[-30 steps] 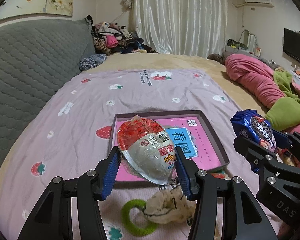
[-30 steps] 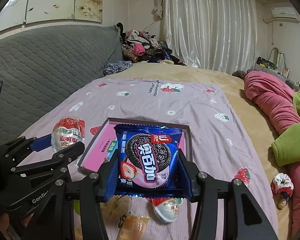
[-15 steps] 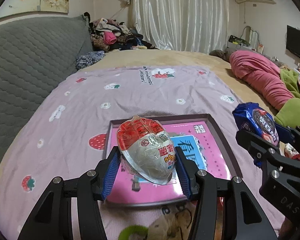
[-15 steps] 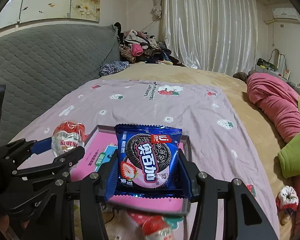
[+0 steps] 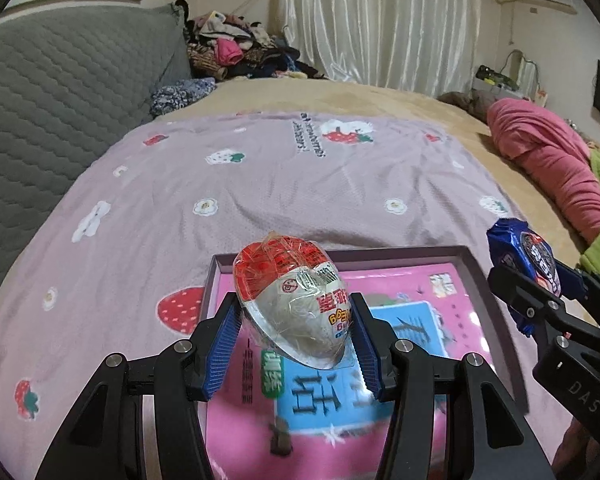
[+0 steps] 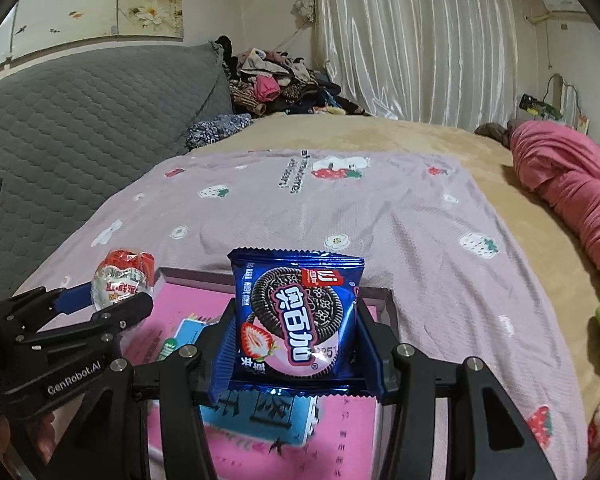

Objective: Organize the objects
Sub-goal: 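Carry egg container in left tool over pink tray while right tool carries packet there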

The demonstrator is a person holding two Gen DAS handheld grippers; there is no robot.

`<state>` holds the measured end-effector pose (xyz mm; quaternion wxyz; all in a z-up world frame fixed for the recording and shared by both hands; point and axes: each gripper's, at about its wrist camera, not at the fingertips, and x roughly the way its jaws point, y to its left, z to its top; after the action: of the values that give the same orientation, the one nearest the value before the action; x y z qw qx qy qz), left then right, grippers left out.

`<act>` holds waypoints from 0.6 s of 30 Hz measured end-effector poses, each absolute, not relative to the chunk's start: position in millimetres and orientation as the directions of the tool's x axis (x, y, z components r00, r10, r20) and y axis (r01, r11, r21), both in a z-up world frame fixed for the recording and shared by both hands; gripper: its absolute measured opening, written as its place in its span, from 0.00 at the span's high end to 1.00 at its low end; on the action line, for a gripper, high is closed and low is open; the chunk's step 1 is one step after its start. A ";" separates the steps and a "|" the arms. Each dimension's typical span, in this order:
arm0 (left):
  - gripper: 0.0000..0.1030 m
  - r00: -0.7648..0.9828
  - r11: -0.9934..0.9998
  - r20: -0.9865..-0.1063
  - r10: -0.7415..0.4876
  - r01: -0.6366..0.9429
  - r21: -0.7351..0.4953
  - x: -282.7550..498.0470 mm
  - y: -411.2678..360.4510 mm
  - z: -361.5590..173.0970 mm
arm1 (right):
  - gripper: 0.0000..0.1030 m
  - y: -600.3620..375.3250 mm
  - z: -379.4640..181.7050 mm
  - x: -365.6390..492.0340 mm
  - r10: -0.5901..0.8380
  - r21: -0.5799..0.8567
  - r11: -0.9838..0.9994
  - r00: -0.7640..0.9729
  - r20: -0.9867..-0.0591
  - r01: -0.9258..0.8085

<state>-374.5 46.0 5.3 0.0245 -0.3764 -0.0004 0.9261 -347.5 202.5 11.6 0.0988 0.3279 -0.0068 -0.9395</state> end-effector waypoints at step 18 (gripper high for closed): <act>0.46 -0.599 -0.998 -0.799 0.044 -0.066 -0.005 -445.8 57.3 -74.5 | 0.49 215.1 -56.1 -409.6 -0.137 0.054 -0.988 -0.657 -0.741 0.145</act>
<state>-445.8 57.3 -74.5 0.0305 -0.4467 0.0123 0.8941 -409.6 215.1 -56.1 0.0776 0.4067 0.0052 -0.9103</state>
